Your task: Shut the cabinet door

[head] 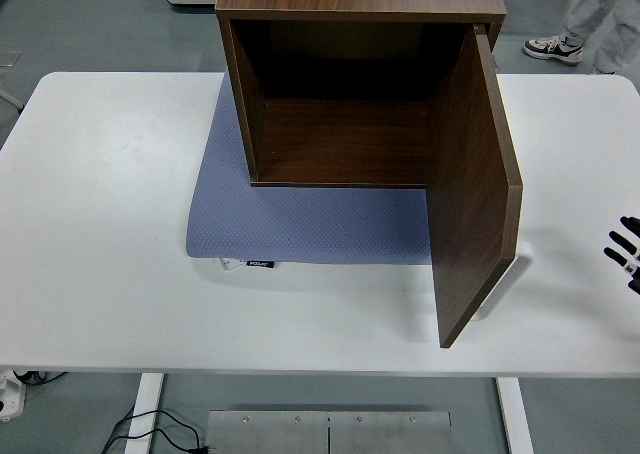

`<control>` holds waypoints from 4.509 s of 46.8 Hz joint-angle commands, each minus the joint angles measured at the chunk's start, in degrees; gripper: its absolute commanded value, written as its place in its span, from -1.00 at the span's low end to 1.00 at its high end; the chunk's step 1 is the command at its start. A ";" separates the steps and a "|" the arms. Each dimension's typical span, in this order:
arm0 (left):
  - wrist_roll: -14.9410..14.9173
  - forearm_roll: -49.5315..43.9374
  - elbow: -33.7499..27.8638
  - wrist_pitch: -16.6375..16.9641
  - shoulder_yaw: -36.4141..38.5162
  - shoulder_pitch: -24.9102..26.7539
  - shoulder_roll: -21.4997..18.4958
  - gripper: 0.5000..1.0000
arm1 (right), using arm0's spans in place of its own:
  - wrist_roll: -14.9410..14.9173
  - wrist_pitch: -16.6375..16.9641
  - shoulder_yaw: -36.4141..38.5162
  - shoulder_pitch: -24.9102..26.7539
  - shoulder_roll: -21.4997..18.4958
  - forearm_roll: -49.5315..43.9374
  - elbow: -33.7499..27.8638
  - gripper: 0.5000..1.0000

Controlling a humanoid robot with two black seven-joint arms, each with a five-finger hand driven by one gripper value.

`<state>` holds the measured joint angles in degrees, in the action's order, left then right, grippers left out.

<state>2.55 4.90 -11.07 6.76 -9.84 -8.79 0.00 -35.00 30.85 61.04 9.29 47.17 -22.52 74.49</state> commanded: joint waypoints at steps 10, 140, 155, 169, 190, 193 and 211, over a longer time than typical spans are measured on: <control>0.00 0.02 0.00 0.01 0.00 0.00 0.00 1.00 | 0.00 1.59 -0.22 2.04 -0.24 -4.90 5.04 1.00; 0.00 0.02 0.00 0.01 0.00 0.00 0.00 1.00 | 0.00 -25.13 -20.08 -12.98 -29.33 -21.34 16.12 1.00; 0.00 0.02 0.00 0.01 0.00 0.00 0.00 1.00 | 0.00 -27.77 -22.10 -14.66 -33.19 -21.43 13.57 1.00; 0.00 0.02 0.00 0.01 0.00 0.00 0.00 1.00 | 0.00 -29.17 -22.19 -15.53 -35.65 -21.34 11.29 1.00; 0.00 0.02 0.00 0.01 0.00 0.00 0.00 1.00 | 0.00 -32.08 -22.63 -18.35 -39.43 -20.64 7.07 1.00; 0.00 0.02 0.00 0.01 0.00 0.00 0.00 1.00 | 0.00 -32.16 -22.63 -18.70 -39.52 -20.64 6.81 1.00; 0.00 0.02 0.00 0.01 0.00 0.00 0.00 1.00 | 0.28 -32.52 -22.81 -20.54 -40.75 -20.64 6.45 1.00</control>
<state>2.55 4.89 -11.07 6.75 -9.84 -8.79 0.00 -34.78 -1.67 38.37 -10.81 6.67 -43.15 80.95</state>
